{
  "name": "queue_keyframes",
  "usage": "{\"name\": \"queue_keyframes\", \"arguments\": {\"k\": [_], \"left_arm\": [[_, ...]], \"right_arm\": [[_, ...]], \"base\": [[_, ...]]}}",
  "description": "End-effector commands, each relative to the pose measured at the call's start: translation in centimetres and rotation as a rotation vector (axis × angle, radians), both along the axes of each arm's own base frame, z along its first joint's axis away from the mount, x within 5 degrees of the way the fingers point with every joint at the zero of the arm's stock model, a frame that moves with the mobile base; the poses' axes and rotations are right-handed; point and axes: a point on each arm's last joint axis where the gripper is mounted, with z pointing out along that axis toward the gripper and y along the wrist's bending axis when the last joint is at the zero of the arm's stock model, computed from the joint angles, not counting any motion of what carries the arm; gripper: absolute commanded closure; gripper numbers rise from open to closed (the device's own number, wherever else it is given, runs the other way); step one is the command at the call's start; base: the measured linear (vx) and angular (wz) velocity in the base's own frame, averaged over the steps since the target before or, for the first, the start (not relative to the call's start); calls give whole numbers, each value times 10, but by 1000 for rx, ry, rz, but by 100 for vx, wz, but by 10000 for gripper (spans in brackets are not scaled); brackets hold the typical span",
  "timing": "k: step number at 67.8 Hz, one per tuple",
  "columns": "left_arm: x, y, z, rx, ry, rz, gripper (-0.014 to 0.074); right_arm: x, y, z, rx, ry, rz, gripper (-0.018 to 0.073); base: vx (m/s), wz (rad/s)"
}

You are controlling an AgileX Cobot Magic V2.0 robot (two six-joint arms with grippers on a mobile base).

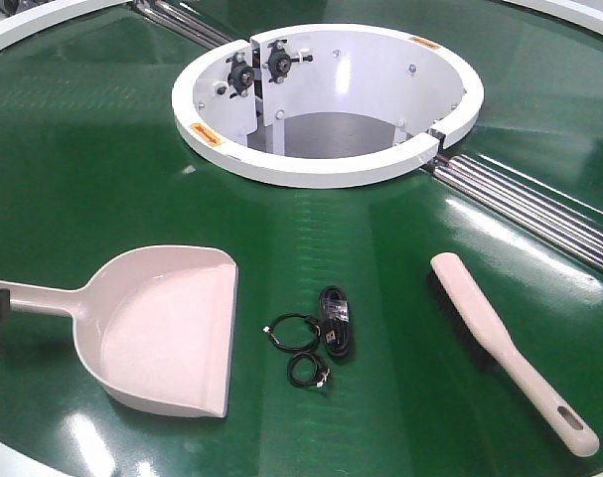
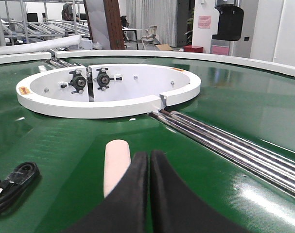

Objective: Clean and inspect green conveyor with broom and dustpan
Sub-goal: 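Lower the left gripper onto the pink dustpan handle and grasp it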

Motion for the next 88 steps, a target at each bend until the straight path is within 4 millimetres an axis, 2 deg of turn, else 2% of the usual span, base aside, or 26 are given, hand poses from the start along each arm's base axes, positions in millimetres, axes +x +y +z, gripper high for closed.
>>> {"name": "queue_keyframes", "arguments": {"k": [1,12,22,30,41,48,60,76,88], "left_arm": [[11,-1,40,-26,-58,8,28],[34,-3,81,115,97,-77,43],[61,-6,84,285,347,-253,43],[85,-9,86,420,392,-414,43],[107,-16,84,478,383,-536,43],[120,-17,81,595,350,-649,43],[127,-18,75,753,313,-813,43],[142,-19,52,750,404,-878,43],[148,-17,41,828,439,-981,43]], "right_arm": [[-1,0,1,-6,-74,-2,569],[-1,0,1,-6,-74,-2,569],[-1,0,1,-6,-74,-2,569],[-1,0,1,-6,-74,-2,569],[-1,0,1,-6,-74,-2,569],[-1,0,1,-6,-74,-2,569],[-1,0,1,-6,-74,-2,569],[-1,0,1,-6,-74,-2,569],[-1,0,1,-6,-74,-2,569]], "base": [[0,0],[0,0],[0,0],[0,0],[0,0],[0,0],[0,0],[0,0],[0,0]]}}
